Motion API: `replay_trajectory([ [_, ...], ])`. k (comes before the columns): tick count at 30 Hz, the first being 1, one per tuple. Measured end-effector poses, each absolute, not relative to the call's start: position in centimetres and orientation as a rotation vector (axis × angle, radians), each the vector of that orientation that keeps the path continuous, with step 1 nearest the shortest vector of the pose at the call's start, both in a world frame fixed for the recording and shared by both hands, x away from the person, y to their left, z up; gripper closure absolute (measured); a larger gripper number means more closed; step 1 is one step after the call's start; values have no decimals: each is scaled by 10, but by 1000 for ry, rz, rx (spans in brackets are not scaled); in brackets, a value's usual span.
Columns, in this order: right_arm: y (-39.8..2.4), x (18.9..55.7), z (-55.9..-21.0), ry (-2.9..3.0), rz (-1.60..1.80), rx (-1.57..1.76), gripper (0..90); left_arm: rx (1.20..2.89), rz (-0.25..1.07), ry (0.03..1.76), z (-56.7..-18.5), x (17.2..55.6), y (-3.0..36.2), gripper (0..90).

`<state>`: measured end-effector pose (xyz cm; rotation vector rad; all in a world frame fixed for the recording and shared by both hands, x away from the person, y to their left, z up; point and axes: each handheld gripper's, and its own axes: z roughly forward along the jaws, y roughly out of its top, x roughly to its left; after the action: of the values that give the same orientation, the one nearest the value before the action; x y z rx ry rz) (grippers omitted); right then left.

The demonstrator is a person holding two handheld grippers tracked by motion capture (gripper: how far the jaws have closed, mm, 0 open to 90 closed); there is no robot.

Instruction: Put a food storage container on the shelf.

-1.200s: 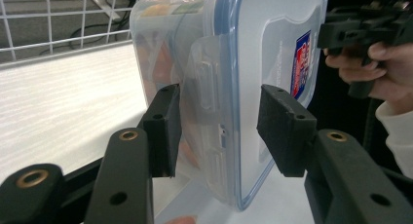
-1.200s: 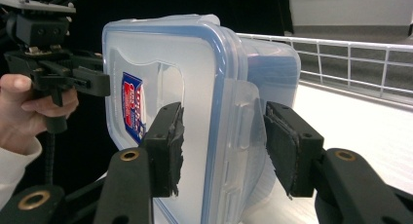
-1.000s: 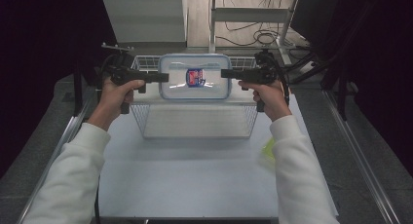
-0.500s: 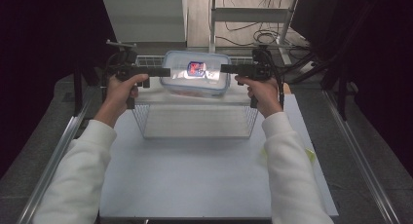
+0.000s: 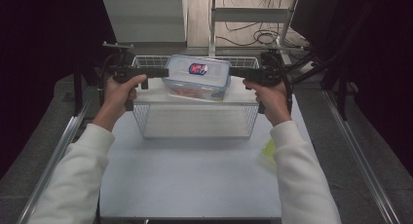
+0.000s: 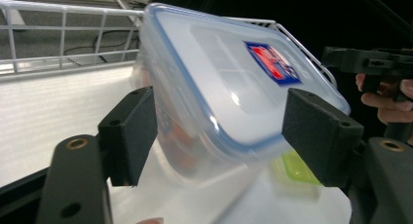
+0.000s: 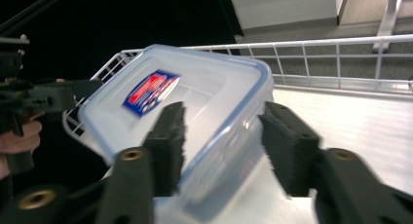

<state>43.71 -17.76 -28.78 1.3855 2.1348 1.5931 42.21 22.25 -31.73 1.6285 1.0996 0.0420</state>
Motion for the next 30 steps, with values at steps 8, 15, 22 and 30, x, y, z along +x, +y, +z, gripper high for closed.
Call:
replay_trajectory([
  [8, -188, 407, -305, 2272, 1553, 1262, 852, 1701, 59, 1051, -324, 390, 223, 261],
  [15, -160, 392, -328, 2418, 1473, 1110, 889, 1729, 55, 1022, -335, 373, 221, 267],
  [22, -138, 398, -336, 2444, 1452, 1087, 890, 1734, 42, 1012, -342, 368, 220, 265],
  [30, -137, 412, -336, 2387, 1438, 1160, 891, 1731, 19, 1020, -350, 367, 223, 259],
])
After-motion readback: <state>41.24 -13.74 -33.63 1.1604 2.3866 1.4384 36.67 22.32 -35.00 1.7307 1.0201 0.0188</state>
